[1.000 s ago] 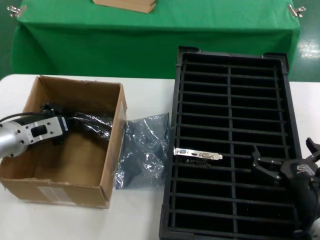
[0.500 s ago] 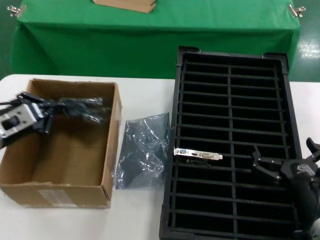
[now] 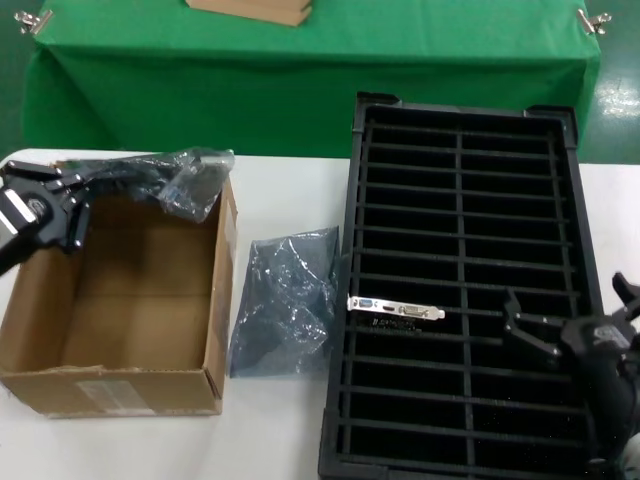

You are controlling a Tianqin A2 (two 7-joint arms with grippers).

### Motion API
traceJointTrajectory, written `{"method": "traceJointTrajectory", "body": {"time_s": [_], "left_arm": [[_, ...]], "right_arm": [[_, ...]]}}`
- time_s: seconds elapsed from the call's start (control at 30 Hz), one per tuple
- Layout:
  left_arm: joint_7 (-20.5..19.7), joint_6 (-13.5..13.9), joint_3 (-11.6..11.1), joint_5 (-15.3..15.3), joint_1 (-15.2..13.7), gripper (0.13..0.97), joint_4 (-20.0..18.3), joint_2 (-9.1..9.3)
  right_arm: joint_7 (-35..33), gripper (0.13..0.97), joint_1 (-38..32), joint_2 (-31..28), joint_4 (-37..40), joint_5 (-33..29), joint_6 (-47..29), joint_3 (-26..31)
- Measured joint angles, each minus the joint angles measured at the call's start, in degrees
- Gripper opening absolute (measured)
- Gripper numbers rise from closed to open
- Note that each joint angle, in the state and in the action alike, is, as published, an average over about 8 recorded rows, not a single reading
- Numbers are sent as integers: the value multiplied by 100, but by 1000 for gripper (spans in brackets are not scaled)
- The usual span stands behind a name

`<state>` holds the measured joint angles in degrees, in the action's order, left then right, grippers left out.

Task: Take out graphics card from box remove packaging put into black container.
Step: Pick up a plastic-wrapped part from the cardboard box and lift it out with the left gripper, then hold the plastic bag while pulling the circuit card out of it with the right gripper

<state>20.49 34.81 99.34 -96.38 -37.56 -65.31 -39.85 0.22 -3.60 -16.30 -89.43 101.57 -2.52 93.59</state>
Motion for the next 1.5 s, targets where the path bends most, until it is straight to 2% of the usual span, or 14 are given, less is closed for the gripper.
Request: {"method": "traceJointTrajectory", "body": {"time_s": [0.17, 0.33, 0.53, 0.67, 0.77, 0.9, 1.07, 1.2, 1.33, 1.5], "left_arm": [[-46, 75, -215, -227, 241, 140, -400, -152], [-33, 200, -458, -477, 497, 139, -736, -306], [40, 347, -655, -692, 806, 139, -1124, -437], [103, 378, -708, -732, 997, 139, -1400, -493], [144, 363, -713, -719, 1107, 139, -1575, -516], [182, 321, -691, -681, 1183, 139, -1721, -517], [241, 261, -658, -641, 1185, 139, -1770, -479], [333, 216, -653, -614, 1135, 139, -1690, -448], [499, 203, -653, -592, 1030, 139, -1482, -417], [776, 268, -617, -583, 813, 139, -1100, -349]], "right_arm": [[-141, 966, -338, 31, 143, -17, -251, 28], [-270, 966, -1266, 108, 844, -204, -960, 127], [-175, 966, -2680, 470, 2164, -1149, -2200, 56], [-85, 966, -3665, 706, 3181, -1702, -2839, 277], [-198, 962, -4363, 869, 4015, -1824, -3182, 585], [-763, 948, -5134, 1120, 5182, -1665, -3589, 827], [-1781, 925, -5826, 1408, 6537, -1213, -4012, 820], [-2316, 877, -6125, 1528, 7145, -908, -4206, 809], [-2411, 842, -6172, 1538, 7126, -799, -4313, 866], [-2156, 741, -6011, 1452, 6527, -807, -4440, 1041]]}}
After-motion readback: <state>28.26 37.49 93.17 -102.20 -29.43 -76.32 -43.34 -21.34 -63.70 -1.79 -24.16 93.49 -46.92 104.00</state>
